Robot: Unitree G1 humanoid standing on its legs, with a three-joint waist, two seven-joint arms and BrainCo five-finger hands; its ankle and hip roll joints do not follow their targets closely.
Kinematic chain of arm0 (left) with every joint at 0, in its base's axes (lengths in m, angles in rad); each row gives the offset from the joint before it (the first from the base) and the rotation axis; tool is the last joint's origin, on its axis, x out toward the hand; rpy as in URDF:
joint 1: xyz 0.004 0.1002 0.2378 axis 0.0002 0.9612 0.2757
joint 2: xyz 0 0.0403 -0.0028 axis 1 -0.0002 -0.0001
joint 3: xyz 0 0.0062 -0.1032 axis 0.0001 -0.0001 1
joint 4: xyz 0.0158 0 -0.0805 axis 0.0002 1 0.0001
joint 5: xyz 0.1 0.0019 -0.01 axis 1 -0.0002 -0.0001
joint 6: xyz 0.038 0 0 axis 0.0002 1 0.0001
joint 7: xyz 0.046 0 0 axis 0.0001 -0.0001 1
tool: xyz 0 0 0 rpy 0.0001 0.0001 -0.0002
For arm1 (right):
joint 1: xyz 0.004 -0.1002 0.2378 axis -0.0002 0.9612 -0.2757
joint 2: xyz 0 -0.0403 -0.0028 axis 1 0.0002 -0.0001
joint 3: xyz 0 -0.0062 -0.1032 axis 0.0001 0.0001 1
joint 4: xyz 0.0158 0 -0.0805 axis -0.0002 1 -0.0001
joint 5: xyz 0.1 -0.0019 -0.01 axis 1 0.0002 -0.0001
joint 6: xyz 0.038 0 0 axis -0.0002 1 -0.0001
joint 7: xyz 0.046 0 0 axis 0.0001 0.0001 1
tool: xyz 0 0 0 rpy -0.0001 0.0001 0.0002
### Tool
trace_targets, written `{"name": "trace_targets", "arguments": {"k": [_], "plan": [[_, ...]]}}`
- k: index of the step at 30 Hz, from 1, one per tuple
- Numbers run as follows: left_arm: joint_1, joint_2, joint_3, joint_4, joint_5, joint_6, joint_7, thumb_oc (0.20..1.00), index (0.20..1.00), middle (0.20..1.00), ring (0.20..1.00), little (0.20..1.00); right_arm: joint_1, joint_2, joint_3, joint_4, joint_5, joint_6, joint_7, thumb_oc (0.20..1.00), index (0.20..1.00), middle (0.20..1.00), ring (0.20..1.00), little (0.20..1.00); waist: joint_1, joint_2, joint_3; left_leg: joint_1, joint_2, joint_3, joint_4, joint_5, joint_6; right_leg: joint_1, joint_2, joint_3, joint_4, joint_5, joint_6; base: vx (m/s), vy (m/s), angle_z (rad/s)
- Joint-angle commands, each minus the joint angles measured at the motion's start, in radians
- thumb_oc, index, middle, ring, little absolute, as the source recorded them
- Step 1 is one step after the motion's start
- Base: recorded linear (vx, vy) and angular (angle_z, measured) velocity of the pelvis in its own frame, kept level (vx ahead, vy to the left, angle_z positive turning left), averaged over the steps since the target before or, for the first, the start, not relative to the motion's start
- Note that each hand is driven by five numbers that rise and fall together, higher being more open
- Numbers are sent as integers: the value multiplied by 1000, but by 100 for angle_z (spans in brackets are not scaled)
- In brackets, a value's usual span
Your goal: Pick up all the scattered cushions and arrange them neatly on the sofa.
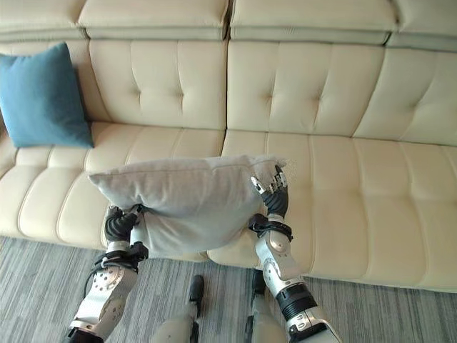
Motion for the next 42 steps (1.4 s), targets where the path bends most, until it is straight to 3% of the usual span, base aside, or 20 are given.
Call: {"name": "trace_targets", "arguments": {"k": [1, 11, 17, 24, 28, 37, 42], "plan": [[-159, 18, -33, -144, 54, -125, -41, 200, 200, 200, 200, 200, -48, 34, 78, -36, -30, 9, 97, 200, 200, 200, 200, 200, 16, -13, 14, 3, -39, 22, 3, -59, 13, 86, -58, 14, 26, -174, 63, 29, -8, 6], [-194, 1, -72, -61, 96, -72, -37, 200, 200, 200, 200, 200, 16, 15, 111, -106, -29, 17, 156, 200, 200, 200, 200, 200, -26, -39, -9, 57, -32, 39, -6, -85, 16, 126, -48, 23, 3, -178, 66, 17, 2, 0], [-301, -17, -123, 29, 137, -48, 14, 200, 200, 200, 200, 200, -20, 14, 114, -142, -46, 3, 117, 200, 200, 200, 200, 200, -52, -52, -31, 75, -27, 49, -6, -96, 18, 133, -42, 34, -4, -178, 68, 3, 2, -2], [-677, 26, -192, 201, 203, -37, 168, 200, 200, 200, 200, 200, -367, -36, 184, -92, -135, 31, -9, 200, 200, 200, 200, 200, -63, -80, -17, 31, -16, 52, -6, -79, 8, 75, -38, 44, 3, -158, 70, -32, -17, -12], [-833, 55, -212, 289, 176, -43, 204, 200, 200, 200, 200, 200, -541, -70, 205, -44, -131, 46, -40, 200, 200, 200, 200, 200, -62, -95, 4, -6, -11, 46, 2, -66, 3, 38, -37, 51, 15, -151, 69, -8, -7, -4], [-1166, 154, -286, 520, 142, -31, 208, 200, 200, 200, 200, 200, -889, -188, 235, 140, -124, 61, -109, 200, 200, 200, 200, 200, -52, -125, 66, -136, -12, 24, 60, -52, -4, -63, -40, 41, 54, -145, 75, -11, -10, 2], [-1303, 175, -297, 663, 42, -48, 182, 200, 200, 200, 200, 200, -1033, -213, 274, 246, -113, 69, -143, 200, 200, 200, 200, 200, -45, -140, 112, -223, -6, 18, 97, -55, -13, -129, -36, 38, 53, -132, 80, -28, -15, 2]]}}
